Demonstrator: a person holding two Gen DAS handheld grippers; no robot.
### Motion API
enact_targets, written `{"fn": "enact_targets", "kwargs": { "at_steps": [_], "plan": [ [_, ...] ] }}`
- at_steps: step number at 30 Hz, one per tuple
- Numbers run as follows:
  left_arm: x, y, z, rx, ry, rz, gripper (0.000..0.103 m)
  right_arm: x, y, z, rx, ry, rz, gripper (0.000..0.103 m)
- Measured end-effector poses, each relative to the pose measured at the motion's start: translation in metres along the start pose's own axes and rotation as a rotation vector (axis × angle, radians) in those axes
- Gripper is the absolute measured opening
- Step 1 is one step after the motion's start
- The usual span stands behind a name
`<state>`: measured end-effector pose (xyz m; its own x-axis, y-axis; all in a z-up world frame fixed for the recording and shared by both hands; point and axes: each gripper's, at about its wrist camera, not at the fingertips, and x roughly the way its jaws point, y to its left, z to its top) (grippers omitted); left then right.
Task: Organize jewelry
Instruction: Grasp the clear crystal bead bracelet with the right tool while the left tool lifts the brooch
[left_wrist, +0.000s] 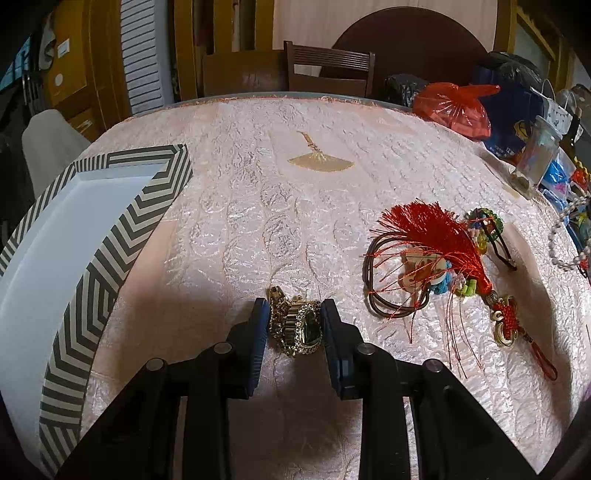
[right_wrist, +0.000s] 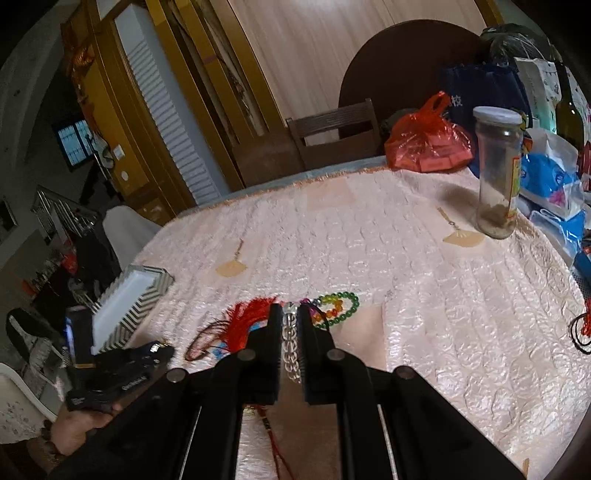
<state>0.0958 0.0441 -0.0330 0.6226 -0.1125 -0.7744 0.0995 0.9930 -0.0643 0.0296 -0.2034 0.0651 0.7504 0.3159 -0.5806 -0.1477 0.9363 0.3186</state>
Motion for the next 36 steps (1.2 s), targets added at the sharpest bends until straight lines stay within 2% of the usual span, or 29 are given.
{"fn": "enact_targets", "kwargs": {
  "at_steps": [6,10,14,22,36],
  "plan": [
    [0.0,0.0,0.0,0.006,-0.001,0.009,0.039,-0.004,0.004,-0.003,0.008,-0.008,0.024,0.008],
    [-0.002,-0.007,0.0,0.037,0.001,0.042,0.038,0.011,0.012,-0.011,-0.029,0.056,-0.035,0.008],
    [-0.021,-0.014,0.002,0.034,-0.013,0.04,0.038,0.028,0.022,-0.018,-0.068,0.116,-0.082,0.008],
    [-0.048,-0.025,0.007,0.067,-0.05,0.061,0.038,0.038,0.036,-0.021,-0.107,0.146,-0.116,0.008],
    [-0.056,-0.007,0.005,0.007,-0.026,0.063,0.038,0.041,0.048,-0.025,-0.133,0.168,-0.158,0.008]
  ]
}}
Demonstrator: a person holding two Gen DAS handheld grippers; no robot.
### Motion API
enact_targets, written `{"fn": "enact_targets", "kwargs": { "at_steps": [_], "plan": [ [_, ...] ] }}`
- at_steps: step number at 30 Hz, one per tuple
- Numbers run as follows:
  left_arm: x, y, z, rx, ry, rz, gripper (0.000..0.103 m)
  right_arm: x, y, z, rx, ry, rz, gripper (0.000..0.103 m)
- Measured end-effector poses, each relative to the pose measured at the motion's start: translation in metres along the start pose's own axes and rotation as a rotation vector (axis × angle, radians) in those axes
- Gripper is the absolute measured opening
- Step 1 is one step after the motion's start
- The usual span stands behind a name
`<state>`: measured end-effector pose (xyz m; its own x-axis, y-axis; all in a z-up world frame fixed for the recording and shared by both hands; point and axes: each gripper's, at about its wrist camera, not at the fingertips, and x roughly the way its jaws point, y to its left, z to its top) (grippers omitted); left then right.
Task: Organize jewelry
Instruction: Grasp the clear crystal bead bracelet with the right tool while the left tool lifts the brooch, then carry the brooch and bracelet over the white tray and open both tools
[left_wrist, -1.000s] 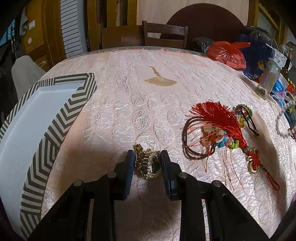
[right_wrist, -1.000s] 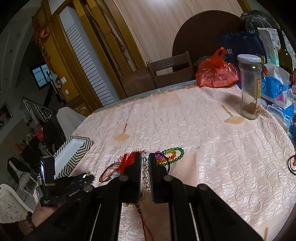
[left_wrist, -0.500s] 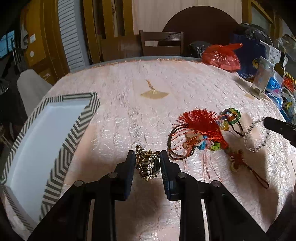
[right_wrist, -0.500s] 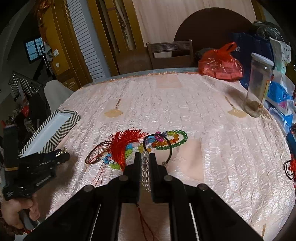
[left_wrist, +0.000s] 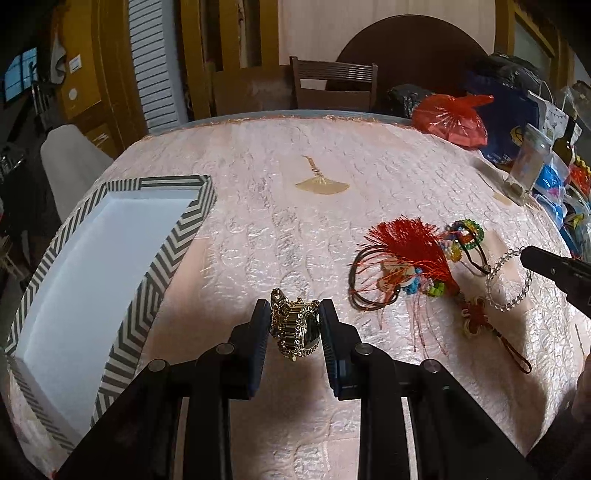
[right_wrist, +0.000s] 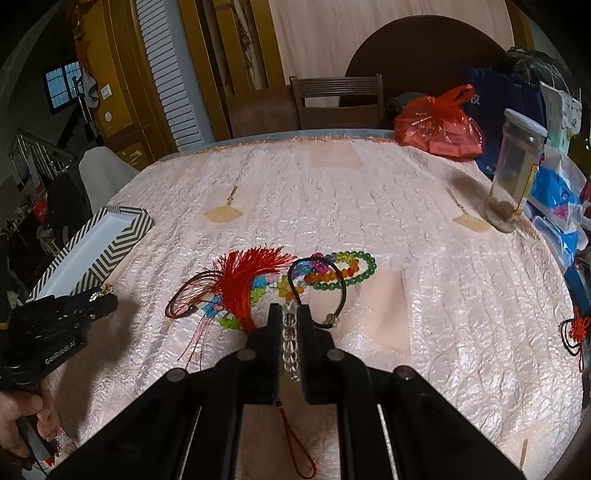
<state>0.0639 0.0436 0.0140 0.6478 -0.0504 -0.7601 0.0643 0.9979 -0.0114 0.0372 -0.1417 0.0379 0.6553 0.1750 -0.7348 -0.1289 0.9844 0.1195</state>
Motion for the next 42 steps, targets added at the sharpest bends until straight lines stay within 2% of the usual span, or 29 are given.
{"fn": "enact_targets", "kwargs": {
  "at_steps": [12,21,25,30,34,42],
  "plan": [
    [-0.013,0.026,0.005,-0.049,-0.014,0.028,0.038,0.0,0.025,0.007,-0.043,-0.03,0.025,0.008],
    [-0.034,0.07,0.015,-0.114,-0.06,0.045,0.038,0.011,0.064,0.022,-0.089,-0.012,0.045,0.008],
    [-0.041,0.112,0.015,-0.164,-0.075,0.096,0.038,0.019,0.096,0.033,-0.105,-0.005,0.082,0.008],
    [-0.035,0.171,0.003,-0.242,-0.047,0.162,0.038,0.03,0.15,0.043,-0.16,0.0,0.147,0.008],
    [-0.024,0.201,-0.009,-0.252,-0.016,0.216,0.038,0.043,0.197,0.048,-0.205,0.009,0.214,0.008],
    [-0.012,0.243,-0.035,-0.323,0.026,0.26,0.038,0.063,0.275,0.062,-0.233,0.027,0.384,0.008]
  ]
}}
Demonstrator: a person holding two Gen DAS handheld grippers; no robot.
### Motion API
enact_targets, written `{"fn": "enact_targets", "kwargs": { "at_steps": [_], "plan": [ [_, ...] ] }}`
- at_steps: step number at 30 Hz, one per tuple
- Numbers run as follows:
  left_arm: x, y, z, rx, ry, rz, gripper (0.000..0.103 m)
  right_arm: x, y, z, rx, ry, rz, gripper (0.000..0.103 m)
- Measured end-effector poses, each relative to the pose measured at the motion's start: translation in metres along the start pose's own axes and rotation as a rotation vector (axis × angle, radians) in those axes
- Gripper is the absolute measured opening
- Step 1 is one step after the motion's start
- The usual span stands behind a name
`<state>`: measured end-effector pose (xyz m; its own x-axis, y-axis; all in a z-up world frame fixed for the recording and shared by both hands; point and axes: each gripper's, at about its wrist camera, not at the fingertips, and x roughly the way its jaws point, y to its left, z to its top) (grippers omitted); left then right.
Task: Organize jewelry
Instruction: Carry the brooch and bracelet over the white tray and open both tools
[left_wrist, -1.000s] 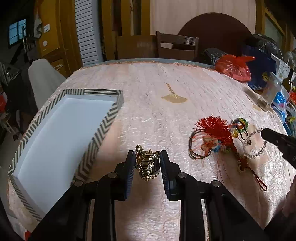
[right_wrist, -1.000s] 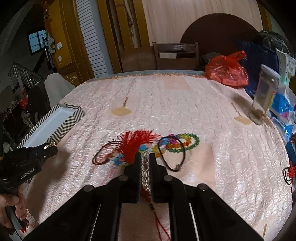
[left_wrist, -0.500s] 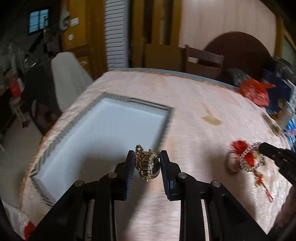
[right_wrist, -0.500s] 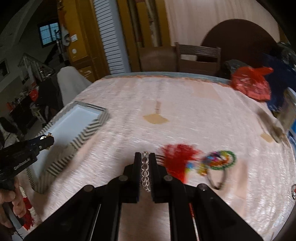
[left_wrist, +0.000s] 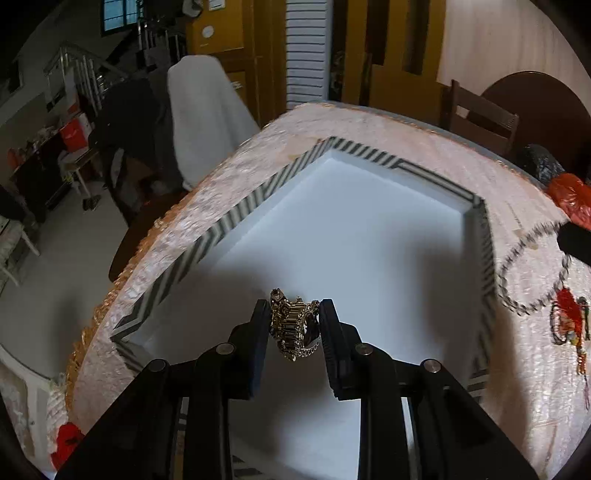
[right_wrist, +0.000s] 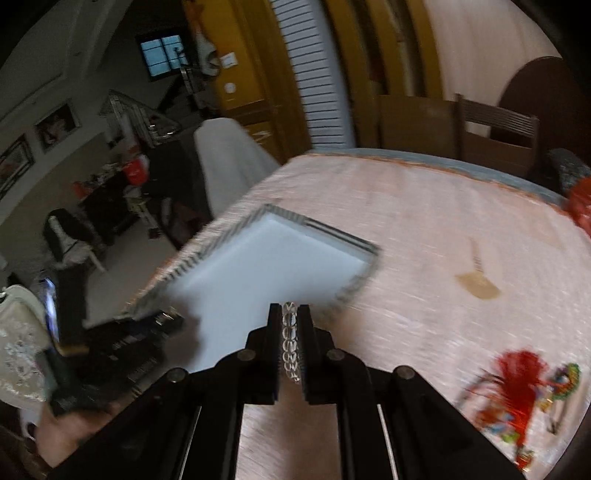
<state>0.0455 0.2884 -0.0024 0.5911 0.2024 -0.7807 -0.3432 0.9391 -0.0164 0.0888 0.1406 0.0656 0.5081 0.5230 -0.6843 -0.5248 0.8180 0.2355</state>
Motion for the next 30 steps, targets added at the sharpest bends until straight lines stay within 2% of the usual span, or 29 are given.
{"fn": "enact_targets", "kwargs": {
  "at_steps": [6,10,15,22,26,30],
  "plan": [
    [0.015,0.007,-0.009,-0.008,0.03,-0.006,0.038,0.045,0.034,0.008,-0.016,0.068,0.077,0.008],
    [0.019,0.009,-0.015,-0.018,0.04,-0.018,0.038,0.072,0.043,0.002,-0.017,0.117,0.08,0.008],
    [0.019,0.012,-0.014,-0.025,0.038,-0.041,0.038,0.092,0.035,-0.013,0.0,0.171,0.049,0.008],
    [0.015,0.019,-0.013,-0.045,0.04,-0.094,0.052,0.1,0.024,-0.026,0.02,0.198,0.059,0.009],
    [0.009,0.019,-0.014,-0.034,0.022,-0.113,0.065,0.096,0.019,-0.028,0.031,0.195,0.046,0.018],
    [0.005,0.015,-0.015,-0.031,0.017,-0.108,0.067,0.084,0.012,-0.031,0.041,0.174,0.054,0.022]
  ]
}}
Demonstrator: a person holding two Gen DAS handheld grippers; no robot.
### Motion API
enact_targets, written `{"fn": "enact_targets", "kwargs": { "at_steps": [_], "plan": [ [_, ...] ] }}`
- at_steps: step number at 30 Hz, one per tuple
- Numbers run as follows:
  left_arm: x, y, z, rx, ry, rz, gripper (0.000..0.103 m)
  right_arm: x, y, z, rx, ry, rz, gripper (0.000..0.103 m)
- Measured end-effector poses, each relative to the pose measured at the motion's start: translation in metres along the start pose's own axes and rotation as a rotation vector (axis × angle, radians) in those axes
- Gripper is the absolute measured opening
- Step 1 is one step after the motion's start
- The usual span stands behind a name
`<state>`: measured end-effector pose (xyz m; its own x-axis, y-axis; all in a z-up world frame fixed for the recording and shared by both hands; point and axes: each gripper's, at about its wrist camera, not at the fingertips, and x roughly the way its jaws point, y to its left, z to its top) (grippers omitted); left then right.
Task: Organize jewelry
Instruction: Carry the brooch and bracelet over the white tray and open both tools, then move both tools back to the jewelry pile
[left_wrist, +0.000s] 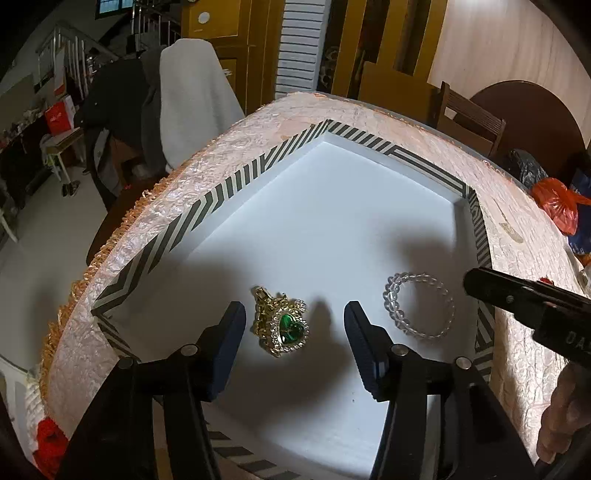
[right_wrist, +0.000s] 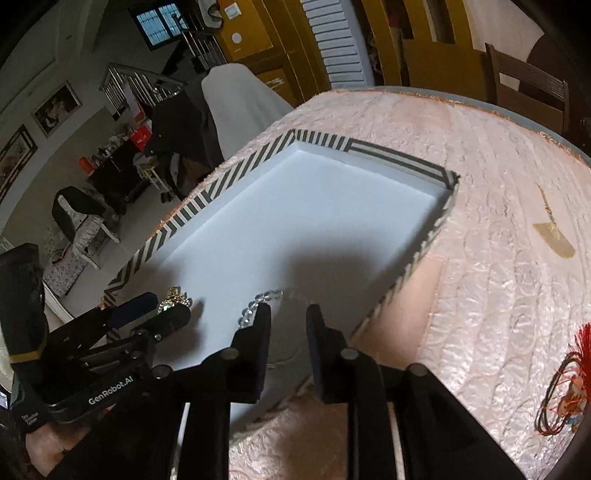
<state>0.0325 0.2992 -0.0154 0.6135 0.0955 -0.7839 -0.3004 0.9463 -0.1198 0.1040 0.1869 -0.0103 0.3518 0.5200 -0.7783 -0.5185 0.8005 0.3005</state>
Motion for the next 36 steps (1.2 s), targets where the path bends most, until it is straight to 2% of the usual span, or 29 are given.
{"fn": "enact_targets", "kwargs": {
  "at_steps": [4,9,14,19,22,25,29,33,36],
  "plan": [
    [-0.008,-0.008,0.002,-0.001,-0.021,0.007,0.067,-0.02,-0.009,-0.007,0.007,-0.039,0.023,0.022],
    [-0.019,-0.037,0.007,0.034,-0.055,-0.001,0.067,-0.048,-0.028,-0.025,-0.003,-0.06,-0.015,0.023],
    [-0.029,-0.081,0.006,0.088,-0.084,-0.055,0.067,-0.083,-0.063,-0.051,-0.001,-0.075,-0.09,0.023],
    [-0.029,-0.134,-0.008,0.156,-0.087,-0.13,0.067,-0.131,-0.12,-0.08,0.012,-0.106,-0.201,0.024],
    [-0.018,-0.168,-0.025,0.206,-0.045,-0.161,0.067,-0.16,-0.171,-0.094,0.089,-0.138,-0.3,0.025],
    [-0.01,-0.194,-0.038,0.237,-0.014,-0.193,0.067,-0.181,-0.217,-0.105,0.185,-0.167,-0.337,0.025],
    [-0.007,-0.226,-0.055,0.279,0.021,-0.226,0.067,-0.18,-0.246,-0.11,0.163,-0.156,-0.336,0.025],
    [-0.012,-0.247,-0.065,0.314,0.044,-0.262,0.067,-0.167,-0.261,-0.111,0.126,-0.13,-0.292,0.025],
    [-0.015,-0.268,-0.064,0.347,0.05,-0.297,0.067,-0.156,-0.262,-0.111,0.092,-0.092,-0.343,0.023]
  ]
}}
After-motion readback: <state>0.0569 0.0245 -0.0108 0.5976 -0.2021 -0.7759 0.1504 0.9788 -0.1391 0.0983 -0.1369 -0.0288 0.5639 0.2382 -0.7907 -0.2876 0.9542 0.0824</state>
